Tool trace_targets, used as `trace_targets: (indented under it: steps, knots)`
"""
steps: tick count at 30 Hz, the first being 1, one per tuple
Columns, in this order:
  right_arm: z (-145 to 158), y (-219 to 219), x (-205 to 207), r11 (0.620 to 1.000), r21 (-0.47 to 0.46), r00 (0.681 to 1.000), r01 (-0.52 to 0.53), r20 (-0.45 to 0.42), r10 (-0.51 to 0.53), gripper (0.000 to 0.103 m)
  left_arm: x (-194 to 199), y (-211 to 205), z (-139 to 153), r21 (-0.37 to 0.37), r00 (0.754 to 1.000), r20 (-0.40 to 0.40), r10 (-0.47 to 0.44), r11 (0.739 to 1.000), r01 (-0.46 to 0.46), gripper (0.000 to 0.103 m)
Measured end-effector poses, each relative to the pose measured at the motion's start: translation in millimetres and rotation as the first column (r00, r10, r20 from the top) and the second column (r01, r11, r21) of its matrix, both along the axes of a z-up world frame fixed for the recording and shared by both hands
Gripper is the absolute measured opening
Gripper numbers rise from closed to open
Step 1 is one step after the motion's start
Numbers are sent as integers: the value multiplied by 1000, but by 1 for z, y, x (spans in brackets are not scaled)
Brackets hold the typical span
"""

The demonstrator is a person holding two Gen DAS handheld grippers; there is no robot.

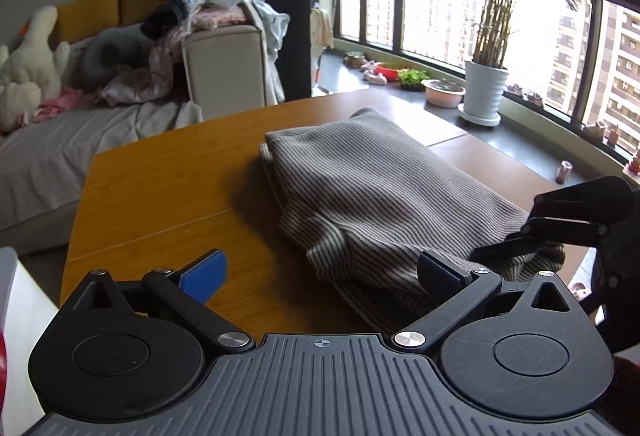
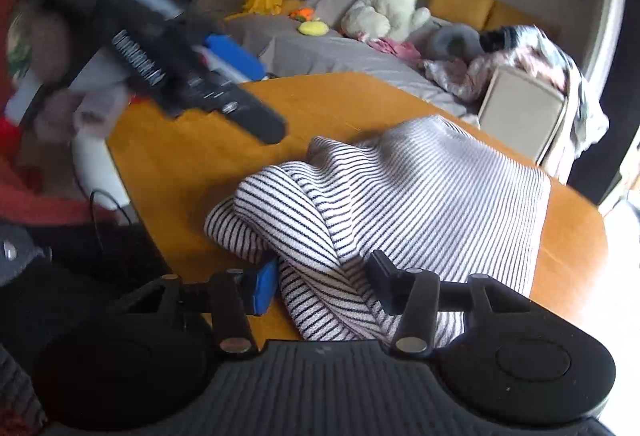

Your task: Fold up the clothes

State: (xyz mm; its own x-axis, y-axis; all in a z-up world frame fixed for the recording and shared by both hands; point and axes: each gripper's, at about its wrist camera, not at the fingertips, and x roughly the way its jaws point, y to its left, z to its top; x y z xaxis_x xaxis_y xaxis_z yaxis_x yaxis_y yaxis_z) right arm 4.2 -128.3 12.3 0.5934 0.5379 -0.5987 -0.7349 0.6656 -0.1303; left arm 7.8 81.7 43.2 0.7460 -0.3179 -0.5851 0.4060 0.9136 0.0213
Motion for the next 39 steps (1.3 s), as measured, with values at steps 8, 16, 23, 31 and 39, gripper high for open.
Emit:
trace_targets:
  steps: [8, 16, 23, 31, 39]
  knots:
    - [6, -31, 33, 976, 188, 978, 108, -195, -70, 45, -2, -16, -22, 63, 996, -33, -78, 995, 80, 103]
    - [11, -26, 24, 991, 115, 993, 76, -96, -65, 46, 21, -42, -37, 131, 992, -60, -111, 984, 119, 103]
    - [0, -14, -14, 994, -107, 984, 28, 176, -8, 62, 25, -45, -34, 116, 993, -62, -97, 988, 103, 103]
    - [-28, 11, -25, 953, -300, 919, 33, 385, 90, 68, 28, -44, -32, 111, 993, -78, -91, 989, 99, 103]
    - [-6, -8, 15, 997, -22, 995, 68, 73, -66, 49, 17, -39, -24, 103, 993, -55, -103, 989, 109, 103]
